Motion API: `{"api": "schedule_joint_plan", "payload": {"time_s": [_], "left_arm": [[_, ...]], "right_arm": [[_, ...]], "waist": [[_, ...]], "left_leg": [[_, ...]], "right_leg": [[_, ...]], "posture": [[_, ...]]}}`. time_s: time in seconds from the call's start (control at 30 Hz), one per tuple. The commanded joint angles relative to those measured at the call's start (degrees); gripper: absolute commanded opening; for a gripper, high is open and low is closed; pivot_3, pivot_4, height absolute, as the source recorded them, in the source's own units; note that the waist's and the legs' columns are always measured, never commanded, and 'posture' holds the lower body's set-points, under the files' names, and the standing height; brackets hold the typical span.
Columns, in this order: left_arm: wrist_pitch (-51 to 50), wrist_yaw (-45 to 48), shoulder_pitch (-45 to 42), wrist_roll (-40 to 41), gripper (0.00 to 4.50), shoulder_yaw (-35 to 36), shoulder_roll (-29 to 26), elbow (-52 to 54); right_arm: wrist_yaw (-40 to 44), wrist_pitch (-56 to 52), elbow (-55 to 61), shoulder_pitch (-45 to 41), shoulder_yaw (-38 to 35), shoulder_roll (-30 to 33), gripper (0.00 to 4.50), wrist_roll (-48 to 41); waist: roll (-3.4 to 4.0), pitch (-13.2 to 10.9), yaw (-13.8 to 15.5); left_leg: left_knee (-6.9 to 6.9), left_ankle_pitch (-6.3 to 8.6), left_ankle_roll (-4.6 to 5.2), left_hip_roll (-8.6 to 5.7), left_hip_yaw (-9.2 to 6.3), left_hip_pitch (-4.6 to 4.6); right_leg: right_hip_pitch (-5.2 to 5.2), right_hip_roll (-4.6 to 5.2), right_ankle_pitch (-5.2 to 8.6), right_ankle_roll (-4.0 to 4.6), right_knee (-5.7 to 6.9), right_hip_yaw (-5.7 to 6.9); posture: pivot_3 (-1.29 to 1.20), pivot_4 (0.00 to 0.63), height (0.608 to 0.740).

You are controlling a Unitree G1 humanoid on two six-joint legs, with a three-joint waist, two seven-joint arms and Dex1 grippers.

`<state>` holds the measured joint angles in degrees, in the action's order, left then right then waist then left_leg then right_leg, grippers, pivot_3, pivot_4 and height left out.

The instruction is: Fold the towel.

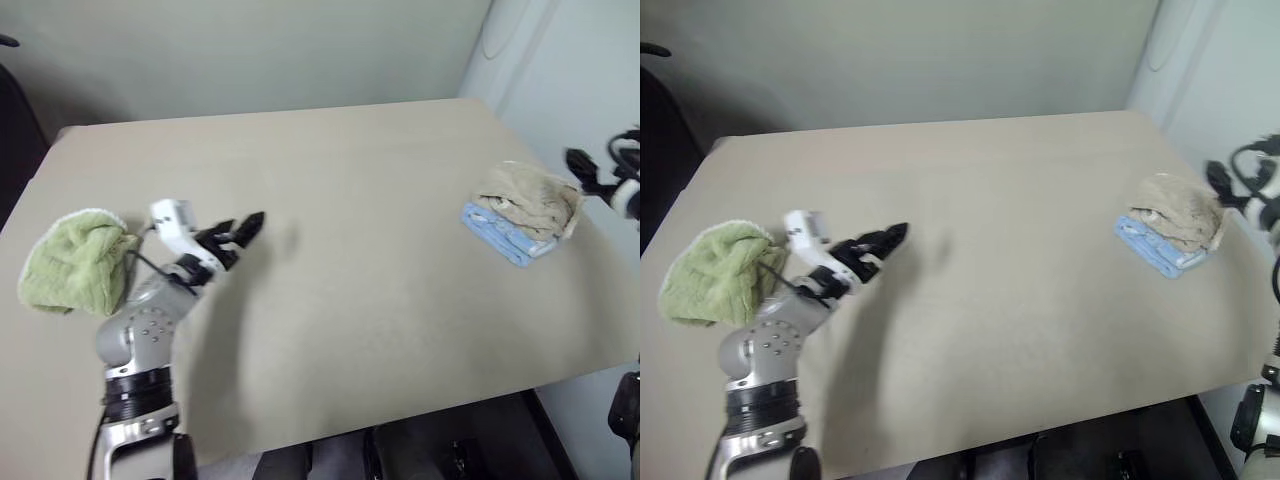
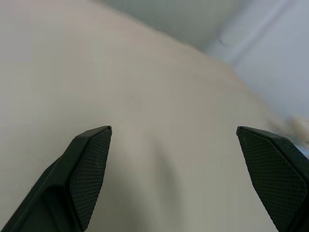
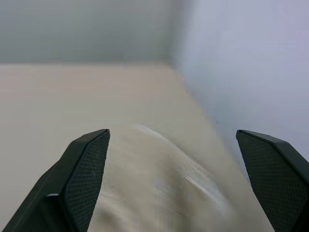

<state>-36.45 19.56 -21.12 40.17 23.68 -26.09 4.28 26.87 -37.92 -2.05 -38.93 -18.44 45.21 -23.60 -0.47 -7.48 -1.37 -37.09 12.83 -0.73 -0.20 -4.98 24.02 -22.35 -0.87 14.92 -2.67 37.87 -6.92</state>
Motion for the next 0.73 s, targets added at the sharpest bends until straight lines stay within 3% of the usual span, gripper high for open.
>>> {"api": "schedule_joint_plan", "payload": {"time_s": [0.03,0.17,0.37,0.73], "left_arm": [[6.84,3.45,3.49,-4.65,4.5,1.7,-4.16,2.36],[10.28,5.68,8.93,-8.24,4.5,1.42,-7.7,6.23],[10.91,4.93,14.65,-9.24,4.5,0.4,-5.89,11.91],[6.64,3.77,21.12,-7.32,4.5,-1.75,-3.82,19.94]], "right_arm": [[7.28,2.9,6.74,0.52,8.24,-2.7,4.44,-0.9],[10.26,5.82,6.16,0.02,18.05,-9.1,4.44,2.39],[10.53,12.33,-1.6,0.85,25.98,-17.05,4.44,8.51],[10.39,16.77,-1.47,6.31,25.13,-19.33,4.44,11.28]], "waist": [[-0.01,0.0,-0.02],[-0.02,0.0,0.25],[-0.04,0.02,1.4],[-0.04,0.02,1.28]], "left_leg": [[-0.02,0.01,0.01,0.0,-0.01,0.0],[-0.04,0.03,0.03,-0.02,-0.07,0.02],[-0.09,0.06,0.07,-0.05,-0.37,0.06],[-0.02,0.12,-0.14,0.01,-0.4,0.07]], "right_leg": [[0.01,0.01,0.0,-0.01,-0.02,0.01],[0.03,0.06,0.01,-0.01,-0.09,0.08],[-0.06,0.13,-0.04,0.09,-0.25,0.42],[0.13,0.11,0.01,0.34,-0.09,0.53]], "posture": [[0.0,0.15,0.74],[0.0,0.15,0.74],[0.0,0.15,0.74],[0.0,0.15,0.74]]}}
